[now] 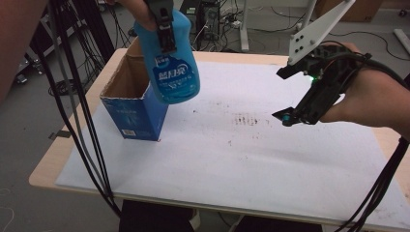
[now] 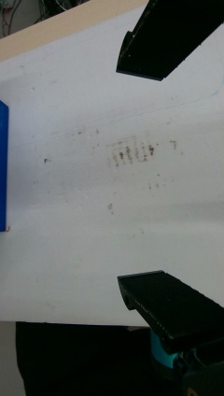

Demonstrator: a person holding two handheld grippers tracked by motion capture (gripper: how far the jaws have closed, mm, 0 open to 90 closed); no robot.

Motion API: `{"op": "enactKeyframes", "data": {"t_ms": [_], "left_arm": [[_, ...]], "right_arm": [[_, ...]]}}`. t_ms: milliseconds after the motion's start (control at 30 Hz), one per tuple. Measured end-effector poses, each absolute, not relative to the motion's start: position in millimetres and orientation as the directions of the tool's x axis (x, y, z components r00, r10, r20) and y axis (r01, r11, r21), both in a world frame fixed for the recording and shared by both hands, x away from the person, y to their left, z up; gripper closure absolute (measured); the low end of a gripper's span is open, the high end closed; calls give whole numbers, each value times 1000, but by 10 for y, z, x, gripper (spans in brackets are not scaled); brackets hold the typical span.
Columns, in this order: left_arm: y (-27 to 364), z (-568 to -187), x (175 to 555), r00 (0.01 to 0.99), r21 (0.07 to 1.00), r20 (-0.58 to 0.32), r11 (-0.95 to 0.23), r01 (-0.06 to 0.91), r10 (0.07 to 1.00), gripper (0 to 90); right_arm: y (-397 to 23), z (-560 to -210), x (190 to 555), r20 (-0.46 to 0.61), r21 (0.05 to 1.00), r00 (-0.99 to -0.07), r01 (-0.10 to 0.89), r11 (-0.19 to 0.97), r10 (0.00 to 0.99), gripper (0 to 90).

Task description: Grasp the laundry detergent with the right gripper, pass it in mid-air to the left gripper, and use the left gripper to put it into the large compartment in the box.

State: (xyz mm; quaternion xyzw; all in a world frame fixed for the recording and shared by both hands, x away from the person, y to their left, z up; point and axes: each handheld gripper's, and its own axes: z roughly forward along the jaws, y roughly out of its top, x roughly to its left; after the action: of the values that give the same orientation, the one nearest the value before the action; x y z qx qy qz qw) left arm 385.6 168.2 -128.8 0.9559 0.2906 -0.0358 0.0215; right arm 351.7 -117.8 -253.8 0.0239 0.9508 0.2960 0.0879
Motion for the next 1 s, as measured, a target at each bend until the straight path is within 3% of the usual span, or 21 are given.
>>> {"op": "enactKeyframes", "data": {"t_ms": [300,633,767,1000], "left_arm": [[2157,-1117,3985,620,8,-58,-621,784,782,392],[2549,-1117,4056,393,10,-7,-393,920,920,392],[2609,-1221,4105,361,-12,1,-361,932,932,393],[2645,-1471,4189,404,-26,-22,-404,914,915,392]], "right_arm": [[-1231,-2550,3556,-150,557,-984,0,831,100,6],[-1195,-2596,3558,-145,555,-985,-3,832,92,6],[-1190,-2619,3564,-142,559,-985,2,829,98,6],[-1199,-2664,3568,-134,559,-985,14,829,107,6]]}}
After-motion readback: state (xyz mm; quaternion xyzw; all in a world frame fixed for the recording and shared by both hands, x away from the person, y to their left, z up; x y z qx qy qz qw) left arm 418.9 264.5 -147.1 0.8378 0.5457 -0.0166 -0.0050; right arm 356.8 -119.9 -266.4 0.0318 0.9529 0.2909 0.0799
